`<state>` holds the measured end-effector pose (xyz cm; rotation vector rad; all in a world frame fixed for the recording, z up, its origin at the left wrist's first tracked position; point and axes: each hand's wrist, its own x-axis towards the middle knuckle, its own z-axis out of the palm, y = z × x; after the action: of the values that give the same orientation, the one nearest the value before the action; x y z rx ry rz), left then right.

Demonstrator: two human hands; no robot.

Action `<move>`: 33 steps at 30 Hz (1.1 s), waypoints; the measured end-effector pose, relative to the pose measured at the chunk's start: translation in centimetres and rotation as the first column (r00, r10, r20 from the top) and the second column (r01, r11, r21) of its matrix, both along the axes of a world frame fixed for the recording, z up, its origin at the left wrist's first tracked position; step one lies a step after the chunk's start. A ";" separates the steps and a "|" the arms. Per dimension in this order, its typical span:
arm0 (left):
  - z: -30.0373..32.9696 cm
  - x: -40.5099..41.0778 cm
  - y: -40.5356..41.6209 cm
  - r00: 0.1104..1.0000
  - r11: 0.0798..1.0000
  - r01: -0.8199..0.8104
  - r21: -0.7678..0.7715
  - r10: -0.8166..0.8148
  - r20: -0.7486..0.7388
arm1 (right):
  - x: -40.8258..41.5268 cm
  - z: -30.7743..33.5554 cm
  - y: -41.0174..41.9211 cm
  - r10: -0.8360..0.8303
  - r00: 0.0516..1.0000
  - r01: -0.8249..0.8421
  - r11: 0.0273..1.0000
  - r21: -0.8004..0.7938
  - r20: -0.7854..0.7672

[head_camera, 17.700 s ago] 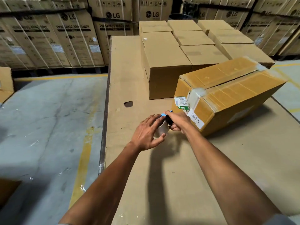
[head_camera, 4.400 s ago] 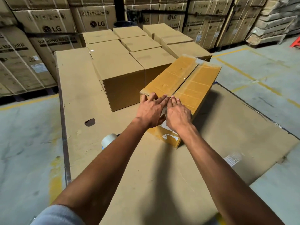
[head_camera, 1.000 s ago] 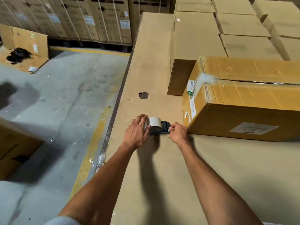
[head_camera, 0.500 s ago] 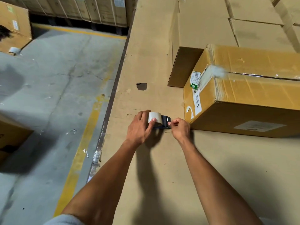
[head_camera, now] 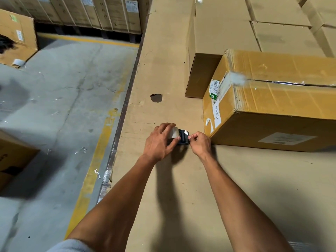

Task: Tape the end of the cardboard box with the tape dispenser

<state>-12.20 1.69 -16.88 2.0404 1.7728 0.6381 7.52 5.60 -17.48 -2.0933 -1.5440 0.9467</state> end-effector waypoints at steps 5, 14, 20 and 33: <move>-0.2 0.0 0.3 0.998 1.000 -0.001 -0.007 0.002 0.064 | -0.3 -0.2 0.2 0.038 0.998 -0.039 0.999 0.005 0.051; -0.4 -0.7 0.3 0.972 0.995 0.023 -0.099 0.001 0.236 | -0.2 -0.5 0.2 0.065 0.996 -0.064 0.998 -0.026 0.064; 0.0 0.6 0.6 0.944 0.976 -0.121 -0.180 0.170 0.284 | 0.0 -1.0 0.2 0.037 0.999 -0.037 0.999 -0.022 0.006; 1.3 1.3 2.0 0.795 0.835 -0.276 -0.475 0.477 0.376 | 0.1 -2.3 -0.3 -0.005 0.999 0.003 0.999 -0.034 -0.047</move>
<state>-10.86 3.72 -15.61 1.1220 1.8236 0.7455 7.62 5.25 -19.82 -2.0811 -1.5100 1.0199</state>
